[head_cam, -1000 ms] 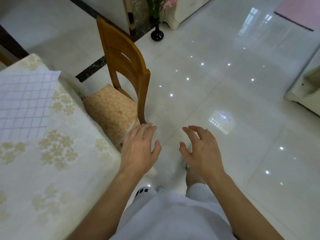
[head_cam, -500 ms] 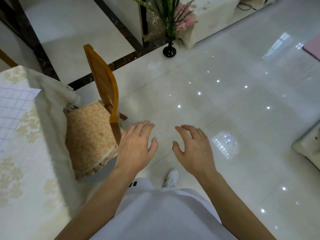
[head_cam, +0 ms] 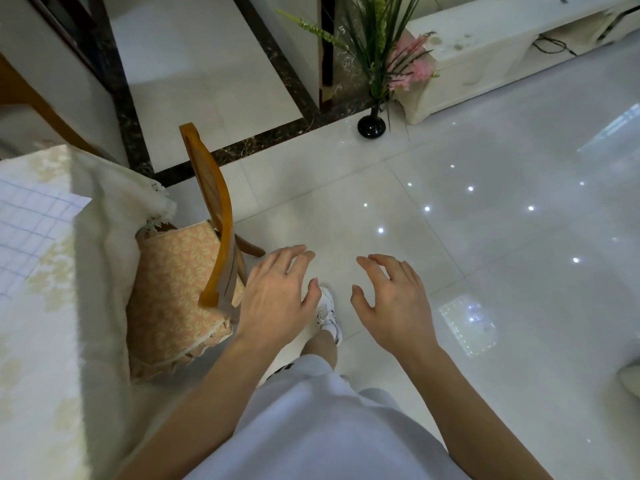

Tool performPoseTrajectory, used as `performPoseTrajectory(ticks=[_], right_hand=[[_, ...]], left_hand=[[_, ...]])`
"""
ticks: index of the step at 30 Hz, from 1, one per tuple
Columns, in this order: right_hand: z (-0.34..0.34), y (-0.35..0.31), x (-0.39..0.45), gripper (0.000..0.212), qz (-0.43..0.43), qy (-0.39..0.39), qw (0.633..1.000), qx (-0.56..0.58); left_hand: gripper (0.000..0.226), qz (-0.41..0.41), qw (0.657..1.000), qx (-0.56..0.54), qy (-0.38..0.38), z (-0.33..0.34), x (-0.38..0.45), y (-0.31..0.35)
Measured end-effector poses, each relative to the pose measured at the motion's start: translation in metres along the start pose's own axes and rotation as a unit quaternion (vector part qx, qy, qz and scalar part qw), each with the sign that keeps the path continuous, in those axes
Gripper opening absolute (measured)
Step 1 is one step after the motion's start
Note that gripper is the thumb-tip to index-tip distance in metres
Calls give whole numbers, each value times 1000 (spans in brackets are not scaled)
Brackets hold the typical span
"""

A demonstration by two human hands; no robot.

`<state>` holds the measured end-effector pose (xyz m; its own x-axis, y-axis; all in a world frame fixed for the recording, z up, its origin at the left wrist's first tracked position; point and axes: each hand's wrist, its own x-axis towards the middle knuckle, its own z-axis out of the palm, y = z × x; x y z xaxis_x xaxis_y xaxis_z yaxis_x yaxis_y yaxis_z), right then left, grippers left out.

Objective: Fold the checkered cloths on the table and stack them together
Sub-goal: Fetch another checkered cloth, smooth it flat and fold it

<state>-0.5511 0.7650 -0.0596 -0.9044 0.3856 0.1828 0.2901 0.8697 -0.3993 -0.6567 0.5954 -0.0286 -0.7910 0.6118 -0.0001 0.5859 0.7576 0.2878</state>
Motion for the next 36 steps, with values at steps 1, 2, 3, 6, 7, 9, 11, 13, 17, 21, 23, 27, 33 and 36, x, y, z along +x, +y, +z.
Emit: performPoseTrajectory(ticks=[1,2,3,6,7,9,11,13,17,21,23,27,33,36], right_hand=[[2,3,12,42,-4,3,1000,-1],[5,6,25,42,-8,5,1000,-2],[8,8,39,42,-10,7,1000,-2],[21,15,87,42,-24,-4,1000,-1],[25,17,105,42,-32,-10,999,-2],[30,19,144,43,-47,-23,999,-5],[35,19,185,43,-63,-33,997,-9],[40,14,227,42,-82,-35,996,-10],[54,-1,301,43,-125,-33,992,2],[69,-14,354,43,-151,-52,987,12],[78,-21,379,43,-167,-67,984,15],[98,-36,431,45,-196,-103,975,20],[140,-66,521,46,-252,-165,953,26],[171,-87,576,47,-301,-199,932,39]], left_hand=[[42,-5,1000,0,3,2,11,-2],[43,-9,1000,-2,7,3,23,-4],[45,-11,1000,-3,10,5,36,-7],[49,-24,999,-1,21,9,81,-17],[49,-34,999,1,25,9,97,-22],[47,-57,998,7,25,7,130,-32],[45,-80,996,8,28,3,161,-43],[42,-102,994,7,37,-3,190,-54],[39,-130,990,12,59,-13,239,-79],[40,-162,984,18,66,-20,275,-104],[41,-179,981,13,71,-23,291,-116],[44,-218,972,6,84,-27,319,-142],[47,-296,952,-2,78,-31,373,-190],[49,-350,934,5,76,-37,403,-217]])
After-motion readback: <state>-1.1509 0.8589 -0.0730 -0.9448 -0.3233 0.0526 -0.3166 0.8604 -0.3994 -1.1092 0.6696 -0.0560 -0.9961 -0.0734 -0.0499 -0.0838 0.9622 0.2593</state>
